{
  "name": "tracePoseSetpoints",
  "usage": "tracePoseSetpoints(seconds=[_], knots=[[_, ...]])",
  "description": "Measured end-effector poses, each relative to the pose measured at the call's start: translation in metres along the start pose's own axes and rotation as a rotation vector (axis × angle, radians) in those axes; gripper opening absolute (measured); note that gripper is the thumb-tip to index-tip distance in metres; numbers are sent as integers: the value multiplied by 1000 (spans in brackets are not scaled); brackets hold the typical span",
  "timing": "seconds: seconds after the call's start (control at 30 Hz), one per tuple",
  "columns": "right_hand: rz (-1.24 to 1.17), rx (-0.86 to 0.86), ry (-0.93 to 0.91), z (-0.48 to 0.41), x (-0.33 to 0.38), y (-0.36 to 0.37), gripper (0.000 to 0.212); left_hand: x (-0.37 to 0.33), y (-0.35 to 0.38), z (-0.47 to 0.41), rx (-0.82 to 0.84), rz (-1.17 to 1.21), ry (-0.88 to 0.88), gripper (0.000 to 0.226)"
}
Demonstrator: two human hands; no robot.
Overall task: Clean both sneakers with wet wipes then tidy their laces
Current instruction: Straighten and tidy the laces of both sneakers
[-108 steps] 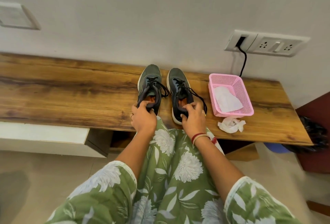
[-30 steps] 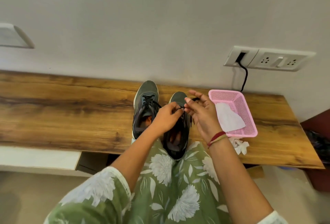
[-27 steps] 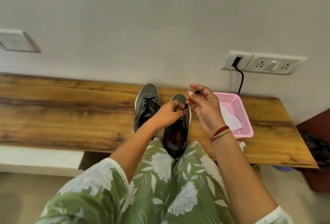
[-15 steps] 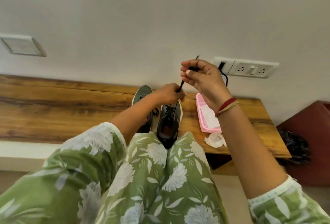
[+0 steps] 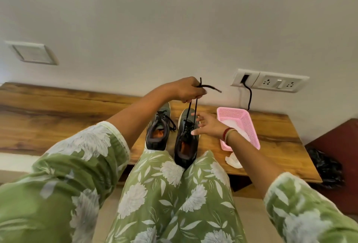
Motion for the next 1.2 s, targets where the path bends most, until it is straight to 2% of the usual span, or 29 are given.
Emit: tracePoseSetpoints(seconds=[0.07,0.27,0.5,0.67,0.83,0.97,1.07,1.13,1.2], knots=[[51,89,-66,-14,9,5,72,-5,-5,0,21,-16,19,36],[302,316,-142,-38,23,12,42,-20,-14,0,39,-50,79,36],[259,240,-105,-39,27,12,7,-34,-19,1,3,-233,153,35],[177,230,-130,-17,61,-22,12,-35,-29,7,-25,-239,151,26],[162,246,-135,8,95,-55,24,-33,-42,14,21,-209,120,11],[122,212,-133,23,123,-74,31,-22,-50,25,-40,-2,85,30],[155,196,-152,33,136,-77,34,-1,-45,33,8,184,-8,38],[134,174,-161,37,141,-78,34,11,-32,37,64,189,-40,40],[117,157,-170,38,142,-78,34,17,-13,40,114,85,-19,42]])
Point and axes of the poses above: each hand's wrist, its own z-axis away from the middle knuckle, its own y-axis out of the palm, x = y × z, the point moved 3 cm from there along -z, towards the middle knuckle, and after that the axes turned 10 degrees about -x, right-handed, at the moved point
